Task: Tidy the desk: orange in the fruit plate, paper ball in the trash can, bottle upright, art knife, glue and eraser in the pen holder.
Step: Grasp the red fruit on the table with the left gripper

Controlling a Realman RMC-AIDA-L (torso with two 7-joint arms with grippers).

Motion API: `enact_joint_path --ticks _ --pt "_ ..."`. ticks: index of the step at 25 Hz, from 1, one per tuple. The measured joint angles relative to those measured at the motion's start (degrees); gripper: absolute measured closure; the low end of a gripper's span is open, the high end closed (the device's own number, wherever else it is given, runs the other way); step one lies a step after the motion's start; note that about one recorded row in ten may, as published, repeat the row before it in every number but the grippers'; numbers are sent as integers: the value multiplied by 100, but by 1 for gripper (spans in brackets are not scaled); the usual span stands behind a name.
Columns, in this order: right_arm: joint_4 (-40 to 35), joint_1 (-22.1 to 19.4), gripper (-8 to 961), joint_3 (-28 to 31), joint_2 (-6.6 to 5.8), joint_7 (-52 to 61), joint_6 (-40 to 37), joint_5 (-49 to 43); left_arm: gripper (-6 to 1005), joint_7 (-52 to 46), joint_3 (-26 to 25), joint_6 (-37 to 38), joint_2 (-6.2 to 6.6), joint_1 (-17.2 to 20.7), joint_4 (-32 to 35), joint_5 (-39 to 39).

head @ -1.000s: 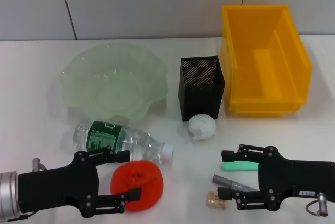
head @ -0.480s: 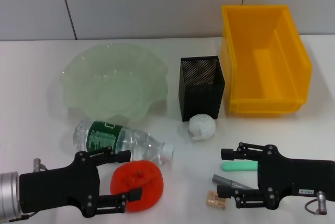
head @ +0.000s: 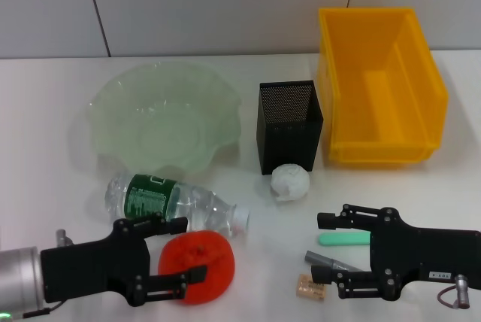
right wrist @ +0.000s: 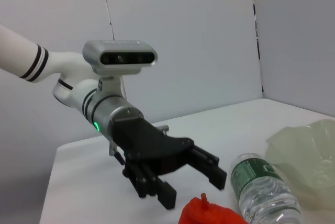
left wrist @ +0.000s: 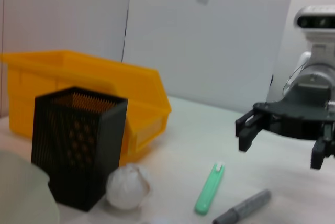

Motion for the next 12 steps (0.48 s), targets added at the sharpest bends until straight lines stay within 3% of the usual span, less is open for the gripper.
enact_joint_path --ticks 4,12 --pt "0 -3 169 -6 0 0 2 0 187 -5 34 -366 -9 -157 -293 167" --pt "0 23 169 -6 0 0 8 0 322 -5 55 -542 -14 -319 -387 528"
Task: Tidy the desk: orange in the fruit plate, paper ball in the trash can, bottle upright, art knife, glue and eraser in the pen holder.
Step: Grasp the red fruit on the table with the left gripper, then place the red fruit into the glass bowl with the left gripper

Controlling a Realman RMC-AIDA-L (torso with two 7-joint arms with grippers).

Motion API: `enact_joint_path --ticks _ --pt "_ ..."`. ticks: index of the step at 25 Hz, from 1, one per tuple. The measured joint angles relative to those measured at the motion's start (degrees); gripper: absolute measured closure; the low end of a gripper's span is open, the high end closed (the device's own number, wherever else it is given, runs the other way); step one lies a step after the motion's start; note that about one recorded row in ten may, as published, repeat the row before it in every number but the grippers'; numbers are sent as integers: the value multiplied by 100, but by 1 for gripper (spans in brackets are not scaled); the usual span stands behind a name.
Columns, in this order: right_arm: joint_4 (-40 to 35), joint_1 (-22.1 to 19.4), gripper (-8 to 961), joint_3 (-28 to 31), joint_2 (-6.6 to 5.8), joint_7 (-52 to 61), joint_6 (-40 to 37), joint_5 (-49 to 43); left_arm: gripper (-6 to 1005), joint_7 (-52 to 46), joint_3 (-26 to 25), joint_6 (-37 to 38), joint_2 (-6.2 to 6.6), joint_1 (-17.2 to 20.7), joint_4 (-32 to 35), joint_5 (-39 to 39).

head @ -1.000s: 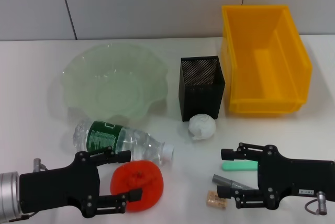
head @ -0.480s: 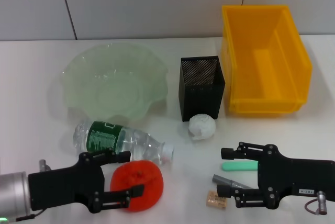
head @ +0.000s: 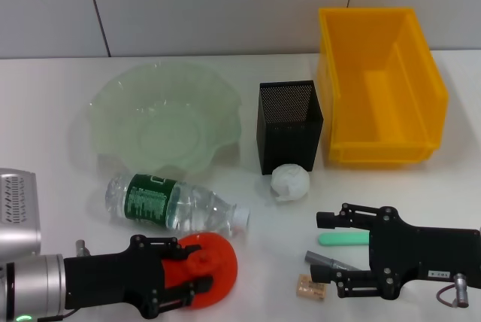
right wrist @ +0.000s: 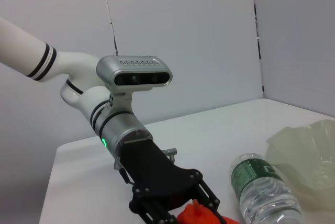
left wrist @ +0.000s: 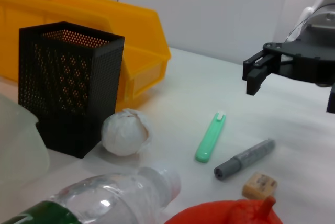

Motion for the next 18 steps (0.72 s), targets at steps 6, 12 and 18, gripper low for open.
enact_joint_path --ticks 6,12,18 --pt "0 0 168 7 0 0 -9 0 461 139 9 33 -12 27 33 -13" --pt "0 -21 168 28 0 0 -35 -1 642 223 -88 356 -12 67 174 -85" --pt "1 -25 169 28 0 0 -45 -1 776 317 -385 904 23 135 558 -503"
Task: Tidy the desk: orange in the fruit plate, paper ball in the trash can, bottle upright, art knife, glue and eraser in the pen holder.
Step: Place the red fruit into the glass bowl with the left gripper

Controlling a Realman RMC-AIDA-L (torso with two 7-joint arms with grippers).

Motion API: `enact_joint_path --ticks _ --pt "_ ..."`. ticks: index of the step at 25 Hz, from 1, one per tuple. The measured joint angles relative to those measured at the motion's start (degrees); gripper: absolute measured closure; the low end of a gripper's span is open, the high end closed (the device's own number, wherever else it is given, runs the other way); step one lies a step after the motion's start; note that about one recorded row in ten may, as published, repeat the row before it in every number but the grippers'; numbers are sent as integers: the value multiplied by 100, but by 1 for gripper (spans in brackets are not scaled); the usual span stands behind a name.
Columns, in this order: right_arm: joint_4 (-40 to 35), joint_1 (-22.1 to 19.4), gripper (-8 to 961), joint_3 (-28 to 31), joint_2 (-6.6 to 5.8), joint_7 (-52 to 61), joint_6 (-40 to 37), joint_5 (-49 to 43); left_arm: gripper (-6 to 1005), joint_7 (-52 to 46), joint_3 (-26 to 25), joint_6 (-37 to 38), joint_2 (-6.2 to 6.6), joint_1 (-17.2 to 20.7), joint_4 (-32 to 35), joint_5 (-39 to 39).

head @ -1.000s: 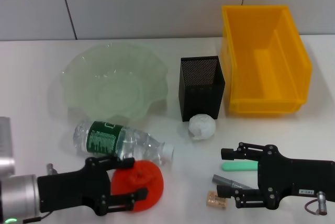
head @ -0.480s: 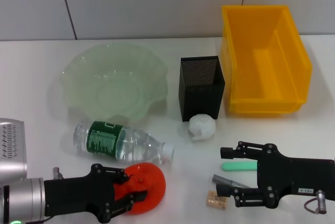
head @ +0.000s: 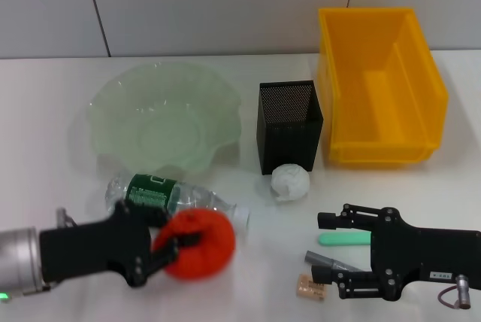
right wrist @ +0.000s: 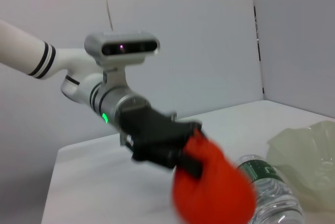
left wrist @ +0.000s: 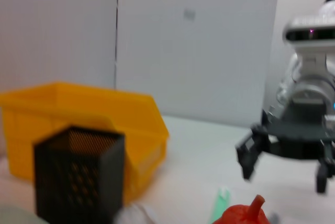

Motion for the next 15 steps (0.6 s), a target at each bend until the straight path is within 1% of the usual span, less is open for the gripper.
enact_joint_path --ticks 1,2,3,6,7,8,11,12,13,14,15 --pt "-1 1 169 -7 0 0 8 0 783 5 -65 52 1 -6 74 -66" --pt "-8 7 169 -19 0 0 25 0 790 2 -265 30 -4 -63 147 -202" --pt "-8 7 169 -19 0 0 25 0 798 2 -265 30 -4 -63 147 -202" --pt "-18 14 169 -17 0 0 28 0 819 -13 -619 -248 -19 -227 120 -463" --pt "-18 15 169 -13 0 0 30 0 826 -51 -779 -587 -37 -360 78 -666" --pt "-18 15 169 -13 0 0 30 0 834 -51 -779 -587 -37 -360 78 -666" --pt "-18 22 169 -13 0 0 35 0 856 -65 -946 -1237 -46 -541 -222 -1361" --pt "-18 21 169 -4 0 0 26 0 863 -52 -959 -1448 -39 -596 -345 -1605" --pt "-18 21 169 -4 0 0 26 0 871 -52 -959 -1448 -39 -596 -345 -1605" --pt "-18 19 169 -2 0 0 20 0 878 -34 -955 -1781 -33 -677 -467 -1872" --pt "-18 20 169 -1 0 0 15 0 886 -30 -943 -1949 -34 -725 -496 -1946"
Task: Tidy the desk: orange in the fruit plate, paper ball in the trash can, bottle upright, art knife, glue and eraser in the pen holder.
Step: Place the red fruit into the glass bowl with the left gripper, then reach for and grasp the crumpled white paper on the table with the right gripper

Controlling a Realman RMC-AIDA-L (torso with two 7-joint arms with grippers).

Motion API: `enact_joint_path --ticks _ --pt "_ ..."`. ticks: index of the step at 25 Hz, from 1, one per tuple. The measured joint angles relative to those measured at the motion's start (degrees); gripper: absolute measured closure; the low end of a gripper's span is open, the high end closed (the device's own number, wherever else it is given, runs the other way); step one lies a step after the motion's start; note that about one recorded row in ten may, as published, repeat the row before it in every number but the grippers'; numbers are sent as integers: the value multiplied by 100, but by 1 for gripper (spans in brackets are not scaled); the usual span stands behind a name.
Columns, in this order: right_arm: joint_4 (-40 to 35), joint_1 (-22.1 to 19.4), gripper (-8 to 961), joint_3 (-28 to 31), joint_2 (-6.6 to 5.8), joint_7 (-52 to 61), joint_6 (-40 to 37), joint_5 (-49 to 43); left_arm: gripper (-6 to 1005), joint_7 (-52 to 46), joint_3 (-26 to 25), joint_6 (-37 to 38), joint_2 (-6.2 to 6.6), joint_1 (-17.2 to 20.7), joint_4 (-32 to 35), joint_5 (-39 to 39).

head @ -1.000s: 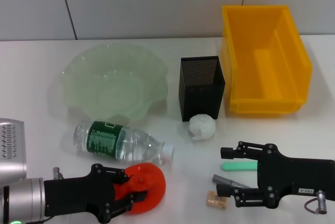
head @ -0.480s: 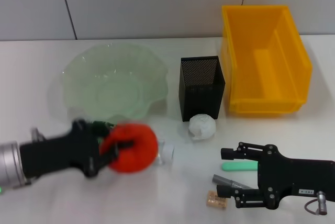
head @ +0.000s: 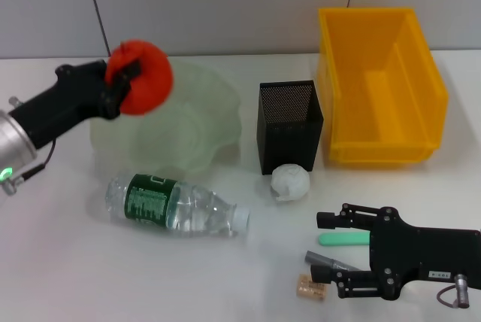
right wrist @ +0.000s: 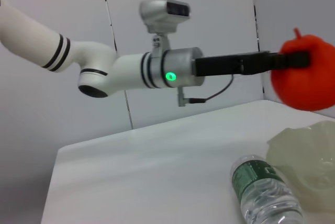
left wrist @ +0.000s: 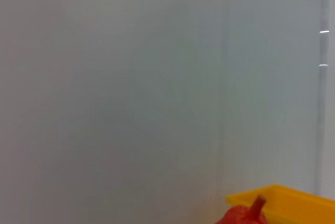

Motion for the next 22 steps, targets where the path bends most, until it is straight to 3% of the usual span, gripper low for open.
enact_joint_path --ticks 7,12,17,22 --pt "0 16 168 -7 -9 1 4 0 927 258 244 -989 -23 -348 -348 -27" --pt "1 22 168 -17 -9 1 15 0 937 490 250 -1032 -43 -417 -515 -58" --pt "19 -15 168 21 -9 27 -5 1 730 551 314 -1010 -41 -422 -537 -73" --pt "64 -14 168 42 -27 202 6 6 596 557 322 -623 -11 -215 -488 -50"
